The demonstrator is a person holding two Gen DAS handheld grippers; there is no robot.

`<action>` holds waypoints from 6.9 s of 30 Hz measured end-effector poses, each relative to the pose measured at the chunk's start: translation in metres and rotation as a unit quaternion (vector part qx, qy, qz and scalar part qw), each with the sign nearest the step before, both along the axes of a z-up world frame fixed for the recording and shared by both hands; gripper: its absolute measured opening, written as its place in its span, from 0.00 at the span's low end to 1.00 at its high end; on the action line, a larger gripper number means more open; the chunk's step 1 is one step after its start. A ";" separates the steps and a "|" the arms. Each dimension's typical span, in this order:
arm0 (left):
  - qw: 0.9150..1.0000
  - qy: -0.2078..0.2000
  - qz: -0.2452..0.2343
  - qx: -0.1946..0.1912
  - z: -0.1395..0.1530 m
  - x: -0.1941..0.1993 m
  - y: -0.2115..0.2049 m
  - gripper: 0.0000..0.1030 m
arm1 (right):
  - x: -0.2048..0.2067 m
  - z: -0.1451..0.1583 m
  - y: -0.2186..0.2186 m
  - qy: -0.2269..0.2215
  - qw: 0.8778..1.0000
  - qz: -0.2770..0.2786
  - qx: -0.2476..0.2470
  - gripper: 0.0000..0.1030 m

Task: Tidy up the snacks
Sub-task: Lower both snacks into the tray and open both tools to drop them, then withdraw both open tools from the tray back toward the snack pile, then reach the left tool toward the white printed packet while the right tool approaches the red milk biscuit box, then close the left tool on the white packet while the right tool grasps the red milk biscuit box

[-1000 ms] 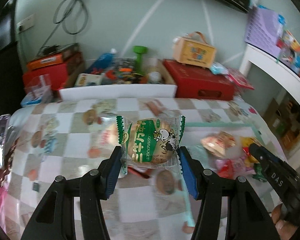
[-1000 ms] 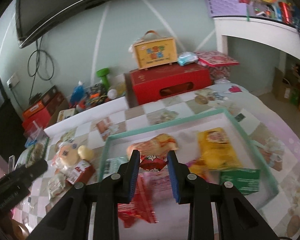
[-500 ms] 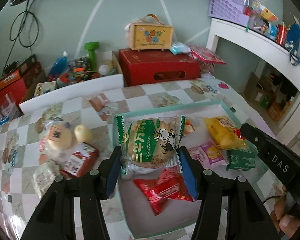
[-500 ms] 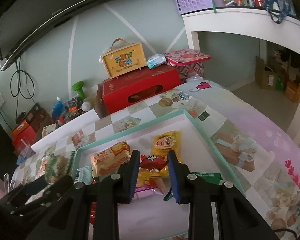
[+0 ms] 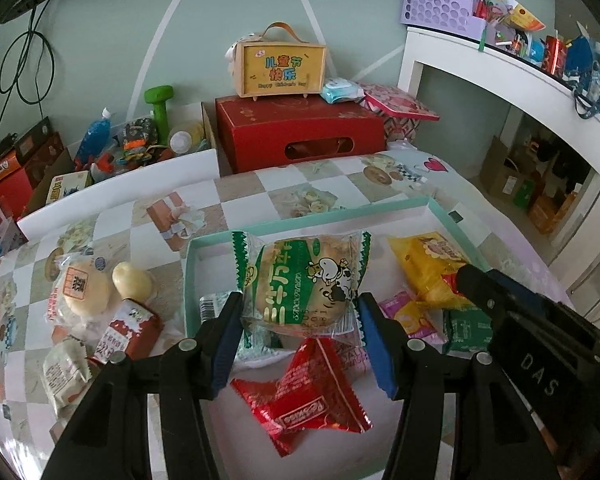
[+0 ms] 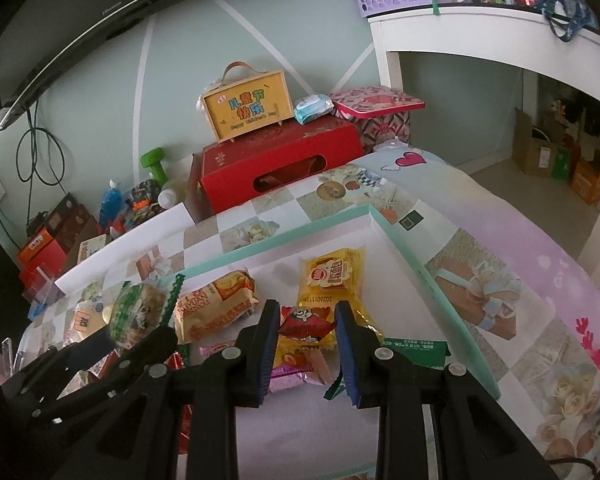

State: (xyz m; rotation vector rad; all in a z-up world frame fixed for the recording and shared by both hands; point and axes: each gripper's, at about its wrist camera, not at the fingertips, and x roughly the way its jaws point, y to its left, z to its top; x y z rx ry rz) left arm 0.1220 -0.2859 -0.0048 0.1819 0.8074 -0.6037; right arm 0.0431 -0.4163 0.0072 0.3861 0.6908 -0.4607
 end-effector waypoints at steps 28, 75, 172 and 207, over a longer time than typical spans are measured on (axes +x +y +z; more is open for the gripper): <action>0.997 0.006 0.077 0.011 -0.003 0.023 0.032 0.92 | 0.013 -0.014 0.001 0.039 0.999 -0.012 0.000 0.76; 0.955 -0.009 0.294 0.023 0.002 0.053 0.188 0.99 | 0.034 0.010 0.061 -0.016 0.999 0.036 -0.023 1.00; 0.924 0.129 0.359 0.021 -0.066 0.071 0.284 0.99 | 0.121 -0.037 0.191 0.060 0.975 0.202 -0.069 1.00; 0.937 0.110 0.331 0.032 -0.082 0.121 0.253 0.99 | 0.154 -0.078 0.208 0.100 0.971 0.217 -0.019 0.72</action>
